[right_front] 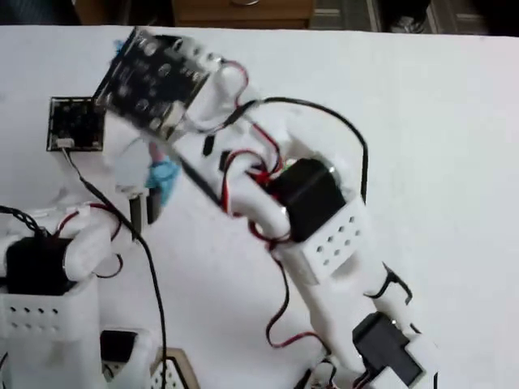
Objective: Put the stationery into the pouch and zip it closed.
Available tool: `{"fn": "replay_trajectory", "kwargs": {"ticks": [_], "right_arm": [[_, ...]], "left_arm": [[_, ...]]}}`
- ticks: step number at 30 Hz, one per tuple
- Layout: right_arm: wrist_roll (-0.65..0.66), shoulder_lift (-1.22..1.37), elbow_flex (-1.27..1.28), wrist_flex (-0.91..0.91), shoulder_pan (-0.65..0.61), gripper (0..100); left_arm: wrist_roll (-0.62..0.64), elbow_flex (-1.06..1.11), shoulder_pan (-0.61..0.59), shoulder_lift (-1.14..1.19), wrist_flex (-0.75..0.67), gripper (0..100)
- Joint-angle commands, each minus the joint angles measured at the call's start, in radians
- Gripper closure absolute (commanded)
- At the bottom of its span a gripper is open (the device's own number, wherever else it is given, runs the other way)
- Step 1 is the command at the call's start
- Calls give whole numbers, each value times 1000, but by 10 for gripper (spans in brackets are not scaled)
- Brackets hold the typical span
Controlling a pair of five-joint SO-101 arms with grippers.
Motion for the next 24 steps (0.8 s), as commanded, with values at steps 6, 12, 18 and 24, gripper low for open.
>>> {"fn": "replay_trajectory", "kwargs": {"ticks": [6, 12, 18, 24], "right_arm": [[-9, -2, -41, -84, 168, 981], [-9, -2, -40, -91, 318, 981], [-11, -1, -32, -90, 441, 981], [-11, -1, -20, -84, 507, 981]], "left_arm": [[-92, -34, -19, 1, 48, 976], [-91, -262, -51, 1, 196, 976], [-17, -428, -44, 1, 203, 976], [-20, -324, -50, 2, 203, 976]]}}
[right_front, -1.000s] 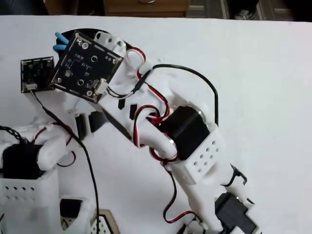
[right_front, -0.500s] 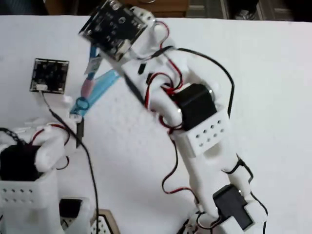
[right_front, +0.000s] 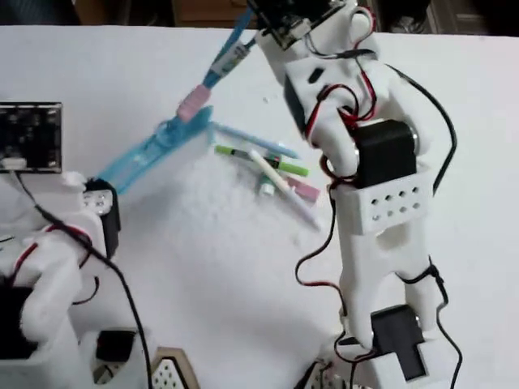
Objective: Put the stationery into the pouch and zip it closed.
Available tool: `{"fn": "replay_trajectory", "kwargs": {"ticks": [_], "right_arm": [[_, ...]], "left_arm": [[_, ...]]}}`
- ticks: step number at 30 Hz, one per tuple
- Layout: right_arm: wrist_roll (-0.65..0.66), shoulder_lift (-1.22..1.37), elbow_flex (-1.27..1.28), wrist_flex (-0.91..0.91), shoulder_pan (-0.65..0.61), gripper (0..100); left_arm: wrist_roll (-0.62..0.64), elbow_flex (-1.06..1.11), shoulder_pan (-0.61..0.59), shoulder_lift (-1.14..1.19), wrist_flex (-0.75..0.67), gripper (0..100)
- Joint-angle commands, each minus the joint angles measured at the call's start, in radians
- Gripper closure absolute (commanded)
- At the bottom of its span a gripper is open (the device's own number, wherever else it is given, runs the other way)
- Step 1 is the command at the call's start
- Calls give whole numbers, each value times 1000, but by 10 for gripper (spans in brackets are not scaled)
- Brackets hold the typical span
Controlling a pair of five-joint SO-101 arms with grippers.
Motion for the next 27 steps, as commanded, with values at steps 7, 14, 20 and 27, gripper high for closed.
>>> {"fn": "replay_trajectory", "kwargs": {"ticks": [7, 14, 20, 27], "right_arm": [[-6, -7, 137, -47, 206, 981], [-2, -8, 256, -111, 320, 981], [2, -8, 287, -117, 343, 981], [2, 10, 322, -67, 357, 981]], "left_arm": [[-26, 118, -35, -2, 6, 976], [-48, 114, -147, -2, 6, 976], [-48, 110, -170, -2, 6, 976], [-43, 110, -205, -2, 6, 976]]}}
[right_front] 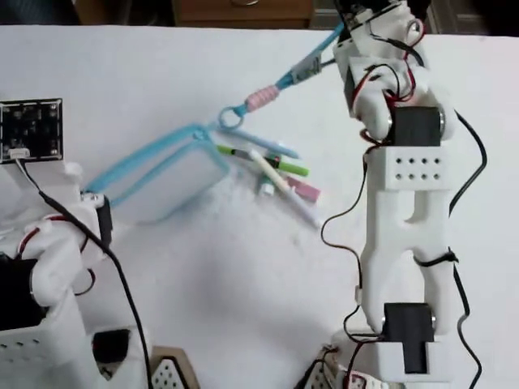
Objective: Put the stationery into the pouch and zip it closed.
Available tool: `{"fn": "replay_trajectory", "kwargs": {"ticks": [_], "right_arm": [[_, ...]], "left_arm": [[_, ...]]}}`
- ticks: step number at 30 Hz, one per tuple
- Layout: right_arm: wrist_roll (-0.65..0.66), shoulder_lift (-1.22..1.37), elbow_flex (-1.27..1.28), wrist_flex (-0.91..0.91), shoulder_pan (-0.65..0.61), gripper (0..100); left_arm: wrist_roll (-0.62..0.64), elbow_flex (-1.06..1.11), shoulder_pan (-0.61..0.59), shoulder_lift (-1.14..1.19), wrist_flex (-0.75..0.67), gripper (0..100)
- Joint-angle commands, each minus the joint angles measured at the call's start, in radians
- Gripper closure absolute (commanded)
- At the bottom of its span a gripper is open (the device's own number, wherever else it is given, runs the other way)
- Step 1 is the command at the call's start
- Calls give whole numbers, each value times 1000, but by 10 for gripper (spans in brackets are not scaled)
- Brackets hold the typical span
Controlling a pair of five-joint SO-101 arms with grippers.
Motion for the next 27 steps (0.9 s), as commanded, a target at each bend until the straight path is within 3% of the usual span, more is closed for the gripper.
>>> {"fn": "replay_trajectory", "kwargs": {"ticks": [1, 5, 10, 18, 24, 27], "right_arm": [[3, -7, -11, 36, 42, 981], [11, -50, -32, 166, -35, 964], [164, -176, -34, 447, -194, 761], [322, -334, -35, 886, -340, 787], [327, -472, 35, 901, -305, 787], [325, -536, 114, 901, -361, 787]], "left_arm": [[-2, -6, -48, -4, 9, 976], [-2, -9, -50, -4, 9, 976], [-2, -87, -51, -4, 9, 976], [29, -133, -51, -4, 8, 976], [94, -192, -81, 1, 8, 976], [130, -155, -110, 19, 5, 976]]}}
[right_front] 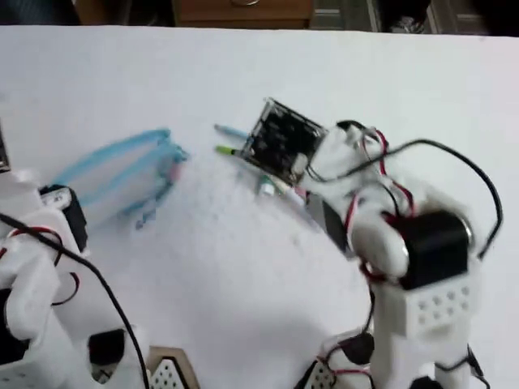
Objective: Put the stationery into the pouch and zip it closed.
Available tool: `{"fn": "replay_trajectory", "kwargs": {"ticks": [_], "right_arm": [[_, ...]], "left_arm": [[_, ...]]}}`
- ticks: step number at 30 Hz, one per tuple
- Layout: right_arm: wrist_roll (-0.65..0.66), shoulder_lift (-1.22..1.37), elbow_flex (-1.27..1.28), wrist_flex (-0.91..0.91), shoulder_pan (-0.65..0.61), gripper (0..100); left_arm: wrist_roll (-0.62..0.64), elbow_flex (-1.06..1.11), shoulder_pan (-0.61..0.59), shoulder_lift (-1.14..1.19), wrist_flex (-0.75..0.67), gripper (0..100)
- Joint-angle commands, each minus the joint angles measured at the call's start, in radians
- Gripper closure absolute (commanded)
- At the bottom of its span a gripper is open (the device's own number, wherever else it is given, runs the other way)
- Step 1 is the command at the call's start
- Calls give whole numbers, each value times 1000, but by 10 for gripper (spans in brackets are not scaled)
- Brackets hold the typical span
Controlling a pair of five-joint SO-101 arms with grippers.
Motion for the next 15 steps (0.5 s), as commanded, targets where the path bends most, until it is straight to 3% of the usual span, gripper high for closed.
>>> {"fn": "replay_trajectory", "kwargs": {"ticks": [1, 5, 8, 15], "right_arm": [[8, -73, 84, 24, -53, 787], [-15, -56, 255, 4, -74, 802], [-106, 41, 361, -94, -70, 813], [-164, 443, 307, -242, -82, 812]], "left_arm": [[28, 9, -22, 33, -3, 976], [26, 11, -59, 56, -2, 976], [25, 15, -68, 45, -2, 976], [25, 18, -65, 33, -2, 976]]}}
